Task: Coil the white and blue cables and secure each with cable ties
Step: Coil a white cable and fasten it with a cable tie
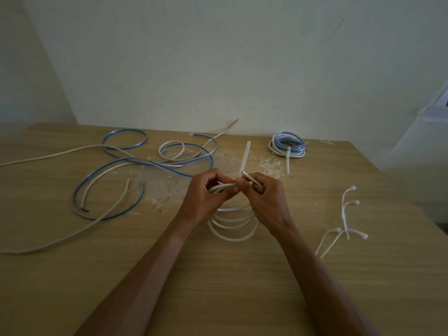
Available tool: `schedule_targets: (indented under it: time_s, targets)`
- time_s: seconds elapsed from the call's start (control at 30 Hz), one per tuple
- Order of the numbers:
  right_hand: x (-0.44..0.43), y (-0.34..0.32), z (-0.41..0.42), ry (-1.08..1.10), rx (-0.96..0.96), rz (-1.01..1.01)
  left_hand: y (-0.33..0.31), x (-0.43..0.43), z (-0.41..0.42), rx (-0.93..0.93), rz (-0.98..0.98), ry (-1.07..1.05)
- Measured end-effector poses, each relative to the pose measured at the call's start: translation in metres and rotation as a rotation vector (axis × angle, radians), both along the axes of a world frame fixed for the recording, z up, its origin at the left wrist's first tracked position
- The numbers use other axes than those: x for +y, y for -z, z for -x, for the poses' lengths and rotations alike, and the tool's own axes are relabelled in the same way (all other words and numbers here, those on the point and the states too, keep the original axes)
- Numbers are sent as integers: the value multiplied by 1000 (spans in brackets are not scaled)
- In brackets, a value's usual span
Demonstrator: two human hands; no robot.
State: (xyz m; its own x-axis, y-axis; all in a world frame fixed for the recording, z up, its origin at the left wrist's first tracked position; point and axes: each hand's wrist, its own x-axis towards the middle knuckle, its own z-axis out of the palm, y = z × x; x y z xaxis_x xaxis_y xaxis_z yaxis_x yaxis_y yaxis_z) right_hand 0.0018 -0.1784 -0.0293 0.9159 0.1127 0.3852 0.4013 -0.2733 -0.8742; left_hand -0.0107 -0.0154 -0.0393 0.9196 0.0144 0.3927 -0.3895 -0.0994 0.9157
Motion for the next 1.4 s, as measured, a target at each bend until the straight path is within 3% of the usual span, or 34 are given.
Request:
schedule_targets:
  time_s: [0.33, 0.43, 0.57, 0.63, 0.77, 0.97, 1.4]
  targets:
    - [3, -3, 2, 15, 224, -207, 3, 3, -5, 16, -13, 122]
    - [4, -2, -1, 46, 111, -93, 5, 1, -5, 46, 59, 62]
    - [2, -1, 1, 114, -178, 141, 12, 8, -13, 116, 202, -52]
    - [-1, -1, 4, 169, -271, 147, 12, 11, -16, 134, 247, -74]
    - [-5, -9, 9, 182, -273, 55, 9, 11, -15, 145, 297, -59]
    - [-4, -4, 6, 185, -414, 272, 11, 10, -15, 134, 202, -76]
    - [-4, -3, 6, 218, -437, 426, 2, 12, -8, 99, 98, -47]
